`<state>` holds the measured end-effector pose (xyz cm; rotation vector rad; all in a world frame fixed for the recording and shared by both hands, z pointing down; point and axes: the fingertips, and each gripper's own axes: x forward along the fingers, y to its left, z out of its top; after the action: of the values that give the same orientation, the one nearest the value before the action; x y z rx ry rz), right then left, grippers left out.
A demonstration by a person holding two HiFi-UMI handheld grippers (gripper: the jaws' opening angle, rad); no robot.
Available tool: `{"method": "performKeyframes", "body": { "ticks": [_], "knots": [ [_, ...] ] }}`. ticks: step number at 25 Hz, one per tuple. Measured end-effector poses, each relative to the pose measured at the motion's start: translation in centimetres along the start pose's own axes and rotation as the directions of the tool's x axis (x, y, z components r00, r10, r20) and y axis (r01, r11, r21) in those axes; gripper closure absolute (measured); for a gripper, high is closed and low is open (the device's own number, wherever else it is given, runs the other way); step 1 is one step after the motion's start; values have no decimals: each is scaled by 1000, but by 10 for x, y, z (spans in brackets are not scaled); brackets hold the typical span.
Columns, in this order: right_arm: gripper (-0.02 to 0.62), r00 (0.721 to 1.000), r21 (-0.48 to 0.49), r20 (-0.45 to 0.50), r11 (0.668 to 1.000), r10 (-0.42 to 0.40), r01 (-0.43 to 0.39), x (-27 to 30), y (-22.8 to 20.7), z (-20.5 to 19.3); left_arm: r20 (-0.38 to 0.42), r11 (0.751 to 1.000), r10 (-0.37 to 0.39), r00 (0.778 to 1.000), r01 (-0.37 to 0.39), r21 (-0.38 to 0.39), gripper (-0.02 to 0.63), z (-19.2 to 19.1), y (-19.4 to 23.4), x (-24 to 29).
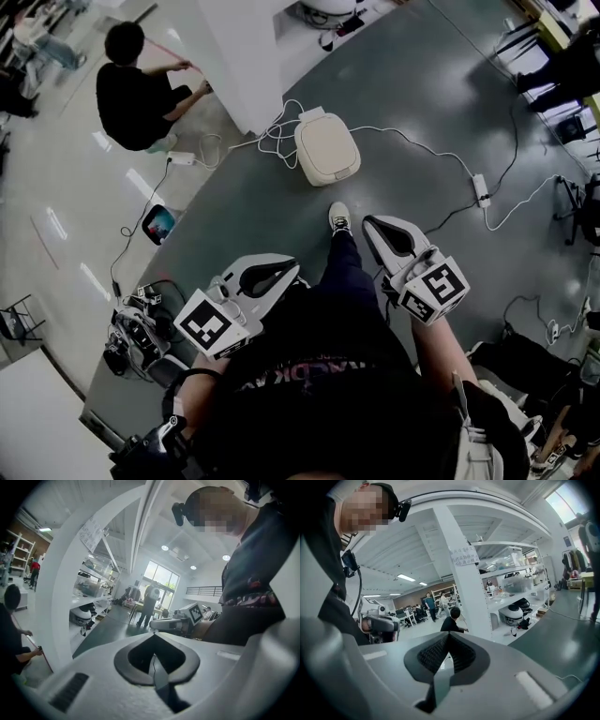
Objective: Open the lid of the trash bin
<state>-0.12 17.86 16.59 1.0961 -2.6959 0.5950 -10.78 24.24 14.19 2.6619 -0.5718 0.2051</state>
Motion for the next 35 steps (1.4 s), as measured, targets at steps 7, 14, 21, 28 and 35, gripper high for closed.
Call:
{"method": "performKeyframes", "body": {
  "ticks": [7,14,21,28,35],
  "knots": [
    [563,993,74,-115,997,-18,26,31,-98,-48,-44,998,-3,999,0,-69,603,1,28,52],
    [561,969,191,-241,977,-45,93,64,-186,-123,-82,992,-36,996,26,-125,603,-1,56,106],
    [554,950,354,-309,923,-35,149,109,-256,-201,-135,980,-50,990,23,-199,603,-14,86,147],
    [531,922,492,-383,834,-52,251,152,-321,-288,-183,971,-60,981,15,-238,603,-42,109,181],
    [454,886,663,-448,621,-118,418,176,-361,-370,-309,958,-127,943,36,-283,603,-90,94,196]
  ]
}}
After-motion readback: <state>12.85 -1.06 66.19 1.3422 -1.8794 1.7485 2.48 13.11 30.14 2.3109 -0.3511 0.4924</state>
